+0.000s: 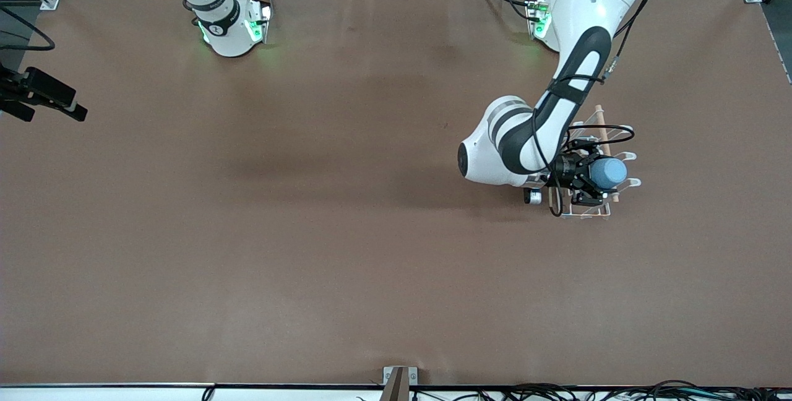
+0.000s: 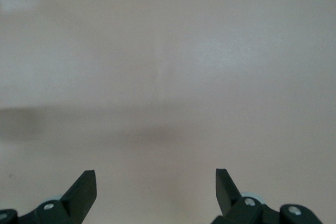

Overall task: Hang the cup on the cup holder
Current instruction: 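Carry the cup with the left gripper to the cup holder, then lower the cup onto a holder hook and open the left gripper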

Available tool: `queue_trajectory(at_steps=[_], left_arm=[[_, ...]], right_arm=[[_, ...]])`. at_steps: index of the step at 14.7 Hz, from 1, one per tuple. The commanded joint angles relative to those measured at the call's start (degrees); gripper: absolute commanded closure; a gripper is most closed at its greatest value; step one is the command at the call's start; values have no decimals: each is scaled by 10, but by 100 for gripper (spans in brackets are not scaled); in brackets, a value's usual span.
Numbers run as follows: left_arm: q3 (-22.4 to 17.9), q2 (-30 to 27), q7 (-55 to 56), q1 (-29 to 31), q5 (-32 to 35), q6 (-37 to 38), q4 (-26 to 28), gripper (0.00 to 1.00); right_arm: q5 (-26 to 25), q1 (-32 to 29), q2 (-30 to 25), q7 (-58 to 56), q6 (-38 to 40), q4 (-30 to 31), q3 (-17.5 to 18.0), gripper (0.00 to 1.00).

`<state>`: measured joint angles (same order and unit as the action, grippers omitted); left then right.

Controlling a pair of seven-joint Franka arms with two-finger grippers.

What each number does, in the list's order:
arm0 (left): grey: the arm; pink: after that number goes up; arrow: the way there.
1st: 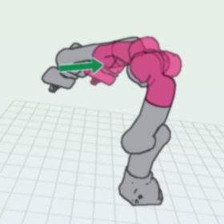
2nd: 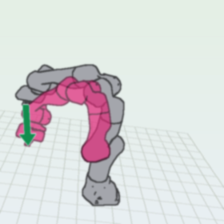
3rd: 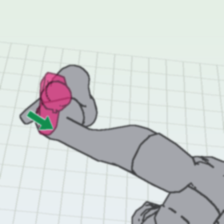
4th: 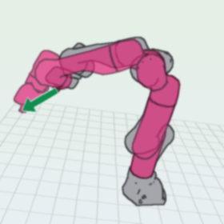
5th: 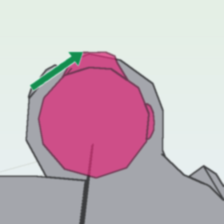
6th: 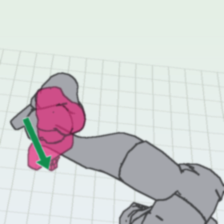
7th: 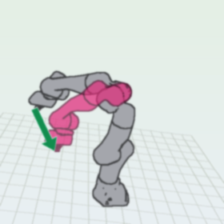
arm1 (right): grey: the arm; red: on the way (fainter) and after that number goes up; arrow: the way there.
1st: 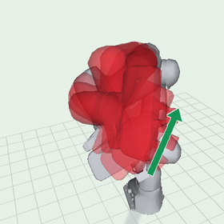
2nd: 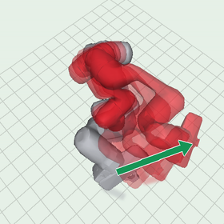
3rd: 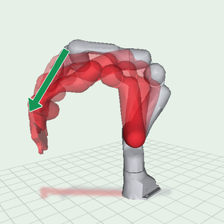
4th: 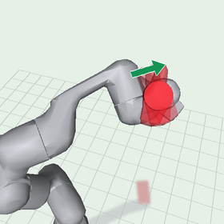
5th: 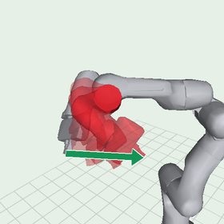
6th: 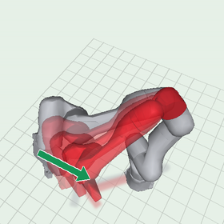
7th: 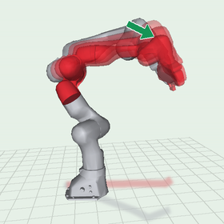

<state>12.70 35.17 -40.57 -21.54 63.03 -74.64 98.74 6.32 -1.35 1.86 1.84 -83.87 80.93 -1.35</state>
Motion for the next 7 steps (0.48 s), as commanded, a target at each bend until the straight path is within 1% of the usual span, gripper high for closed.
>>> queue_trajectory(at_steps=[1,2,4,7], left_arm=[[3,19,24,-3,13,14,-9,51],[3,23,31,-3,14,14,-10,44],[4,22,41,-3,12,14,-11,0],[5,14,41,-2,7,15,-23,0]], right_arm=[[-10,3,-18,11,-3,22,1,0],[-10,3,-18,11,-3,22,2,0],[-10,2,-18,10,-2,22,2,0],[-12,3,-18,10,-7,22,1,0]])
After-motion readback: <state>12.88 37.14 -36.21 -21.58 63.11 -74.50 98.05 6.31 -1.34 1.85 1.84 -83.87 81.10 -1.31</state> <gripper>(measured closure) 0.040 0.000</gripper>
